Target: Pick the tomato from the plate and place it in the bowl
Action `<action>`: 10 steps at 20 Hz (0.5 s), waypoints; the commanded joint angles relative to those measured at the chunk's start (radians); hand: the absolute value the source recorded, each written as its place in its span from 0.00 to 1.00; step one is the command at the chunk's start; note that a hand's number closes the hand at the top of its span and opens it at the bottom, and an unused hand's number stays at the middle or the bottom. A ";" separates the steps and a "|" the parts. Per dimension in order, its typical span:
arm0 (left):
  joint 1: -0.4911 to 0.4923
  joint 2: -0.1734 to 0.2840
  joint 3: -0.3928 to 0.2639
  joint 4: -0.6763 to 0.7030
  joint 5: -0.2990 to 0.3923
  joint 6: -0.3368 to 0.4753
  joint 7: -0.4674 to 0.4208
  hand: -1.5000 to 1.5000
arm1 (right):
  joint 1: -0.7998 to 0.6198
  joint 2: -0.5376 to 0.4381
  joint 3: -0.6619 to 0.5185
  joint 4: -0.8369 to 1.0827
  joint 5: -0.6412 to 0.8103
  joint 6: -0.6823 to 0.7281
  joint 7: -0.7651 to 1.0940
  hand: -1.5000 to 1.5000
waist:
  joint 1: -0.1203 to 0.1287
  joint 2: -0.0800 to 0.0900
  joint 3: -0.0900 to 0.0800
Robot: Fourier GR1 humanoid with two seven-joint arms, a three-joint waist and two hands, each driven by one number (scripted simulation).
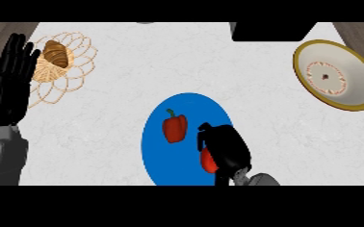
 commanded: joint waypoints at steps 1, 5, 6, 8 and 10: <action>0.023 -0.017 -0.006 -0.023 -0.010 -0.005 -0.002 0.50 | -0.024 0.041 0.001 0.147 0.059 -0.113 -0.067 1.00 | 0.004 0.003 0.003; 0.052 -0.013 0.007 -0.039 0.008 -0.015 -0.002 0.50 | 0.048 -0.212 -0.186 -0.046 -0.051 -0.036 -0.178 1.00 | -0.002 0.000 0.003; 0.041 -0.001 0.024 -0.002 -0.010 0.004 -0.020 0.50 | 0.069 -0.328 -0.288 -0.035 -0.082 -0.027 -0.212 1.00 | -0.037 0.000 0.005; 0.044 -0.014 0.029 -0.002 -0.013 0.024 -0.023 0.50 | 0.081 -0.424 -0.414 0.037 -0.111 -0.038 -0.232 1.00 | -0.082 0.006 0.008; 0.041 -0.003 0.046 -0.004 -0.008 0.028 -0.024 0.50 | 0.092 -0.478 -0.489 0.102 -0.120 -0.046 -0.228 1.00 | -0.109 0.015 0.014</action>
